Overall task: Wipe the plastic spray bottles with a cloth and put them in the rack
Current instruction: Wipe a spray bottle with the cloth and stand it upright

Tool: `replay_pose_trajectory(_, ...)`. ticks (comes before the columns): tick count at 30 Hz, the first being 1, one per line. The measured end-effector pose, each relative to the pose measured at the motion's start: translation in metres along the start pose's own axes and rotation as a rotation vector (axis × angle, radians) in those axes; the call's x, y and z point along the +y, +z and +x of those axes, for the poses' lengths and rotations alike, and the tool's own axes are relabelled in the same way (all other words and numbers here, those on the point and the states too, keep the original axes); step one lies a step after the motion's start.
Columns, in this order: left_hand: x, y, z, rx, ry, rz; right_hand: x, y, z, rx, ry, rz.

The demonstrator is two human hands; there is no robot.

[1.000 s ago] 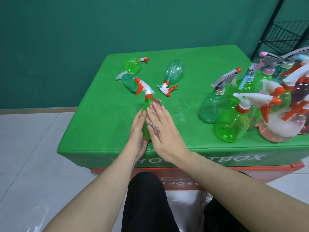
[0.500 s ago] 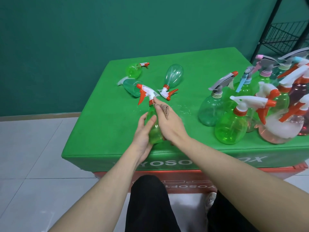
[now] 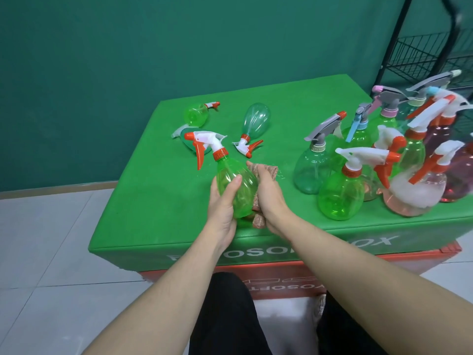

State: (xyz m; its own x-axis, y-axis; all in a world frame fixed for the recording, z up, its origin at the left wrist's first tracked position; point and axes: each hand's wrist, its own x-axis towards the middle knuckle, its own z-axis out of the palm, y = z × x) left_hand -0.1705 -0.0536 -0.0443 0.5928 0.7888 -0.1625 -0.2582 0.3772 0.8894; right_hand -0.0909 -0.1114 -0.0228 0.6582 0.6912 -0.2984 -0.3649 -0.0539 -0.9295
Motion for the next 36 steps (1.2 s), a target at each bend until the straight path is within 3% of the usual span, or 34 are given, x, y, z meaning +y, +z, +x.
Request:
replay_pose_trajectory(3, -0.002, 0.010, 0.002, 0.020, 0.033, -0.012, -0.001, -0.004, -0.005, -0.015, 0.142, 0.273)
replay_pose_trajectory(6, -0.004, 0.016, 0.005, 0.016, 0.068, 0.083, -0.004, -0.013, -0.004, -0.030, 0.229, 0.384)
replay_pose_trajectory(15, -0.010, 0.027, 0.011, -0.015, 0.205, 0.540, -0.016, -0.038, -0.011, 0.063, 0.285, 0.151)
replay_pose_trajectory(20, -0.009, 0.032, 0.011, 0.013, 0.184, 0.576, 0.000, -0.061, -0.004, 0.124, 0.193, -0.095)
replay_pose_trajectory(26, -0.018, 0.045, 0.010, 0.017, 0.184, 0.673, 0.006, -0.095, -0.022, 0.134, 0.222, -0.056)
replay_pose_trajectory(36, -0.039, 0.068, 0.002, -0.056, 0.166, 0.846, 0.010, -0.134, -0.058, -0.015, 0.266, -0.068)
